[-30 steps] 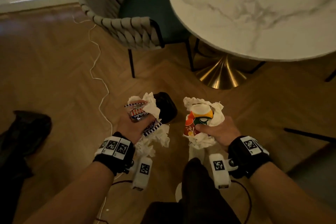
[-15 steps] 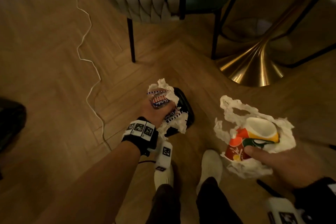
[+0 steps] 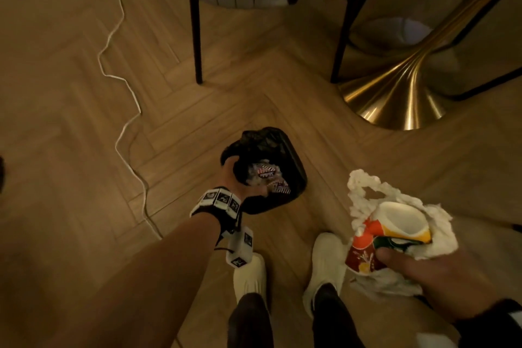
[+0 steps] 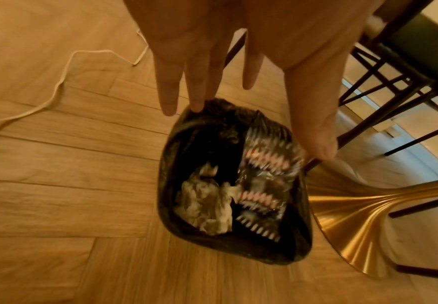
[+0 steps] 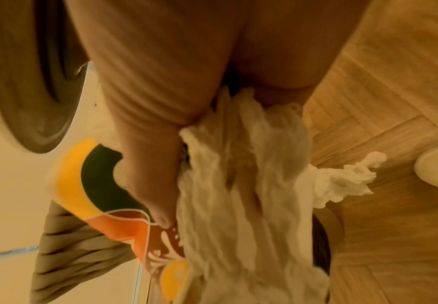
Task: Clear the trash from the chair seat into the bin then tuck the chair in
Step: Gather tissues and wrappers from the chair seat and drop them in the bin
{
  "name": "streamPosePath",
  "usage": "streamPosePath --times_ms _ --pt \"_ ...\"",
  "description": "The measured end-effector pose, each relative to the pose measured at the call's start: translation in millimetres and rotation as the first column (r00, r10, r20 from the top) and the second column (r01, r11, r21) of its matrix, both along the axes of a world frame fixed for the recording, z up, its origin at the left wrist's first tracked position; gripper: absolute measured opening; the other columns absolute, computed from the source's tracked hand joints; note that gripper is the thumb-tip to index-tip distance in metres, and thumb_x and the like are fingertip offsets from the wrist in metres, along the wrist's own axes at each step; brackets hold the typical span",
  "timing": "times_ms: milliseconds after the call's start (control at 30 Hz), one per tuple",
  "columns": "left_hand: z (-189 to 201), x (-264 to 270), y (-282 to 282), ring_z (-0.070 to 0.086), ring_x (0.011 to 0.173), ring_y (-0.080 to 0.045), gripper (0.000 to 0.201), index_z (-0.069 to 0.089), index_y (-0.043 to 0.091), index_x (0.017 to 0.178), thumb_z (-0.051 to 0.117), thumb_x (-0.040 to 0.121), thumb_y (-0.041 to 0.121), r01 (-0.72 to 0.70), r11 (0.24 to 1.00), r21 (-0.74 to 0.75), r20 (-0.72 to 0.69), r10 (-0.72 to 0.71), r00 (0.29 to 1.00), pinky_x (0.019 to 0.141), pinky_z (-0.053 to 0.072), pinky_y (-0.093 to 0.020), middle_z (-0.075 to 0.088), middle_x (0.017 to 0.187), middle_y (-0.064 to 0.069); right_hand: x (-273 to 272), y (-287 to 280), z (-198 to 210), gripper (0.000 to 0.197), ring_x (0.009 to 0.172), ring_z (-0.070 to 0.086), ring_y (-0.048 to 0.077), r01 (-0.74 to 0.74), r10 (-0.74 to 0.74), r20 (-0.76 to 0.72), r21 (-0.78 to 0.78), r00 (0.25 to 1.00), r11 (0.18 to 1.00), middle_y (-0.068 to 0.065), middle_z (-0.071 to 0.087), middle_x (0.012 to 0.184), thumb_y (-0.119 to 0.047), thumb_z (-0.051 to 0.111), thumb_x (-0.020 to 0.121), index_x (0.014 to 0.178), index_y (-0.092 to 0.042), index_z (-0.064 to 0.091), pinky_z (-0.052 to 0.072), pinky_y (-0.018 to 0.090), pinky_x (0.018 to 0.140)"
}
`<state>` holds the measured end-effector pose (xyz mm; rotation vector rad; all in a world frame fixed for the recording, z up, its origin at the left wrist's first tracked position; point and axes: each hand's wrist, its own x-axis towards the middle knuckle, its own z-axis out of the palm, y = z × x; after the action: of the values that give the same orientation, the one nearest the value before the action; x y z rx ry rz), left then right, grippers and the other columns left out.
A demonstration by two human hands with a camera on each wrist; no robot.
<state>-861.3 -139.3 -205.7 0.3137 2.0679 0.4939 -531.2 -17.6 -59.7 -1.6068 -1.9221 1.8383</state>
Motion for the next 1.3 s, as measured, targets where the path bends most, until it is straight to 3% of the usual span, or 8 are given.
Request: streamPosePath --times_ms 267,367,467,533,633,833,1067,1300 --pt "68 16 -92 0.064 0.095 -0.022 0.032 0.064 0.011 0.109 0.073 0.078 0.014 0.031 1.000 -0.003 0.035 -0.031 0.999 0.077 0.047 -0.028 0.066 0.098 -0.005 -123 -15 16 0.044 0.089 0.071 0.006 -0.013 -0.002 -0.085 -0.175 0.996 0.985 -0.008 0.077 0.092 -0.005 0.087 0.059 0.093 -0.028 0.069 0.054 0.030 0.085" --pt "74 29 -134 0.063 0.076 -0.008 0.016 0.068 0.018 0.093 0.065 0.083 0.005 -0.005 1.000 -0.010 0.034 0.005 0.999 0.069 0.047 -0.019 0.064 0.083 0.002 -157 -16 -19 0.038 0.081 0.070 -0.002 -0.027 0.015 -0.058 -0.197 0.998 0.980 -0.009 0.074 0.088 -0.006 0.087 0.062 0.088 -0.027 0.069 0.053 0.011 0.065" --pt "67 34 -170 0.064 0.052 -0.003 0.048 0.071 0.019 0.064 0.042 0.091 -0.008 -0.038 0.996 -0.084 0.067 0.043 0.997 0.052 0.048 -0.010 0.064 0.069 -0.004 -187 -18 -72 0.041 0.086 0.071 0.007 -0.030 0.037 0.033 -0.179 0.999 0.983 -0.010 0.075 0.090 -0.018 0.089 0.060 0.094 -0.029 0.071 0.057 0.024 0.077" --pt "59 40 -195 0.065 0.055 0.003 0.041 0.069 0.012 0.073 0.041 0.090 -0.013 0.034 0.994 -0.100 0.050 -0.029 0.998 0.052 0.049 -0.008 0.063 0.076 -0.009 -203 -15 -118 0.050 0.096 0.069 0.017 -0.063 0.084 0.146 -0.143 0.986 0.988 -0.004 0.074 0.102 -0.028 0.089 0.059 0.105 -0.026 0.069 0.054 0.033 0.088" --pt "51 46 -210 0.057 0.071 0.022 0.022 0.062 0.014 0.091 0.063 0.083 -0.006 -0.354 0.930 -0.100 0.191 0.367 0.911 0.067 0.046 -0.001 0.063 0.083 0.003 -225 -13 -170 0.083 0.112 0.062 0.026 -0.116 0.145 0.279 -0.118 0.949 0.986 0.004 0.066 0.122 -0.050 0.087 0.050 0.122 -0.020 0.060 0.050 0.038 0.095" --pt "53 43 -217 0.060 0.063 -0.013 0.018 0.064 -0.011 0.089 0.059 0.076 -0.022 -0.380 0.924 -0.039 0.144 0.381 0.913 0.051 0.045 -0.005 0.065 0.078 -0.016 -235 -9 -181 0.122 0.131 0.044 0.034 -0.100 0.173 0.365 -0.211 0.915 0.972 0.004 0.032 0.154 -0.062 0.083 0.046 0.147 -0.028 0.024 0.049 0.052 0.098" --pt "137 32 -161 0.064 0.075 -0.006 0.016 0.064 0.007 0.091 0.049 0.092 0.000 -0.207 0.977 -0.052 0.117 0.212 0.970 0.068 0.049 -0.008 0.066 0.085 -0.004 -178 -16 -72 0.050 0.099 0.066 0.026 -0.246 0.291 0.399 -0.160 0.870 0.956 0.005 0.067 0.114 -0.046 0.072 0.074 0.116 -0.020 0.063 0.056 0.044 0.088" --pt "303 64 -103 0.055 0.090 -0.017 0.025 0.061 0.006 0.112 0.060 0.089 0.014 0.367 0.929 0.038 0.039 -0.369 0.929 0.073 0.039 -0.020 0.062 0.103 -0.004 -34 -53 132 0.030 0.092 0.063 0.020 -0.258 0.263 0.464 -0.074 0.846 0.963 0.005 0.069 0.106 -0.033 0.064 0.086 0.112 -0.019 0.065 0.048 0.028 0.082"
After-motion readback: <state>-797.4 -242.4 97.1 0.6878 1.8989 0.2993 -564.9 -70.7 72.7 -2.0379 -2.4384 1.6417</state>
